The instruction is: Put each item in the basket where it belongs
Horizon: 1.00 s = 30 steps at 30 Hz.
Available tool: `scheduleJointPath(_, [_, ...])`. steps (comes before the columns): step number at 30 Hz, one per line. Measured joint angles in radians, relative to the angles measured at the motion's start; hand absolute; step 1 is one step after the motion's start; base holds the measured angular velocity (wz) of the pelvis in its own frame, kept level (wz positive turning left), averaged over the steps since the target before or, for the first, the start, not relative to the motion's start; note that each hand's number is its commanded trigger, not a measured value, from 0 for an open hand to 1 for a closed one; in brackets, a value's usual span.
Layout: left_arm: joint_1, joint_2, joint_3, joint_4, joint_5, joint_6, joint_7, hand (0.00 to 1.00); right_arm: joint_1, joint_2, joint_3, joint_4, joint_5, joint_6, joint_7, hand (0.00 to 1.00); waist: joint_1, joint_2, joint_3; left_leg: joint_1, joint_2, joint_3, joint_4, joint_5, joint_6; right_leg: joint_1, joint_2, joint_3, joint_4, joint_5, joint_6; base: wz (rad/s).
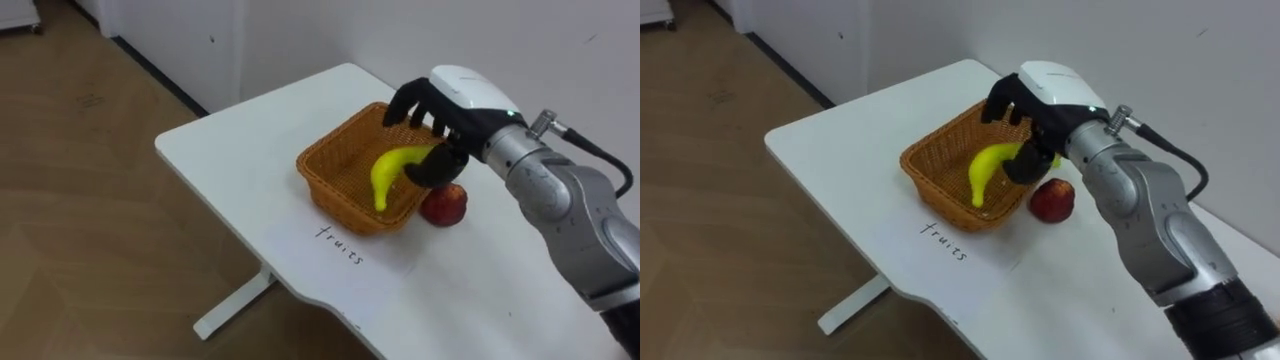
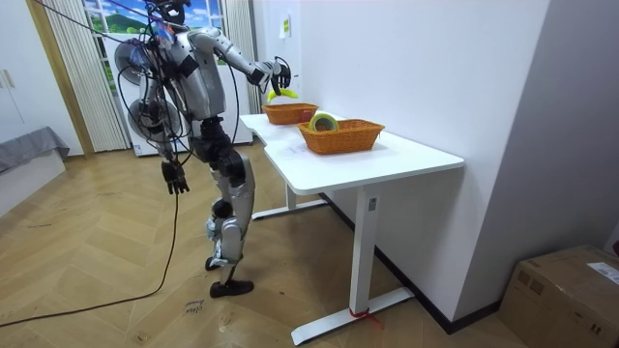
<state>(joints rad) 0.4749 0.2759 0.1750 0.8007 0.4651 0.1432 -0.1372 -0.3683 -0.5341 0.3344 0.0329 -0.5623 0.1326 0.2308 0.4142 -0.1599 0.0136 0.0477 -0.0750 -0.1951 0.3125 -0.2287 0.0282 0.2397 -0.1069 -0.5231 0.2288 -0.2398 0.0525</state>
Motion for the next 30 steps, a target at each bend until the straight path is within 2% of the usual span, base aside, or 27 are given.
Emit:
scheduleJointPath(5, [0.001, 0.0, -0.001, -0.009, 0.0, 0.0, 0.0, 0.0, 0.0, 0.0, 0.012, 0.029, -0.001, -0.002, 0.001, 0.0, 0.004, 0.01, -0.0006, -0.005, -0.003, -0.009, 0.001, 0.0, 0.0, -0.004, -0.001, -0.004, 0.0, 0.0, 0.001, 0.05])
scheduleJointPath(15, [0.002, 0.0, -0.003, -0.046, 0.0, -0.002, 0.001, 0.0, 0.0, -0.001, 0.028, 0.055, 0.002, -0.01, 0.006, 0.0, 0.001, 0.011, -0.0018, -0.007, -0.006, -0.012, -0.006, 0.002, 0.003, -0.005, -0.003, 0.0, 0.001, -0.001, 0.001, 0.0])
scheduleJointPath(30, [0.006, -0.001, -0.023, -0.04, 0.006, -0.001, 0.016, 0.0, 0.0, -0.005, 0.028, 0.052, 0.005, -0.012, 0.006, 0.0, -0.005, 0.011, -0.002, -0.002, -0.008, -0.005, -0.01, 0.005, 0.009, -0.013, -0.015, 0.009, 0.012, -0.005, 0.008, -0.02])
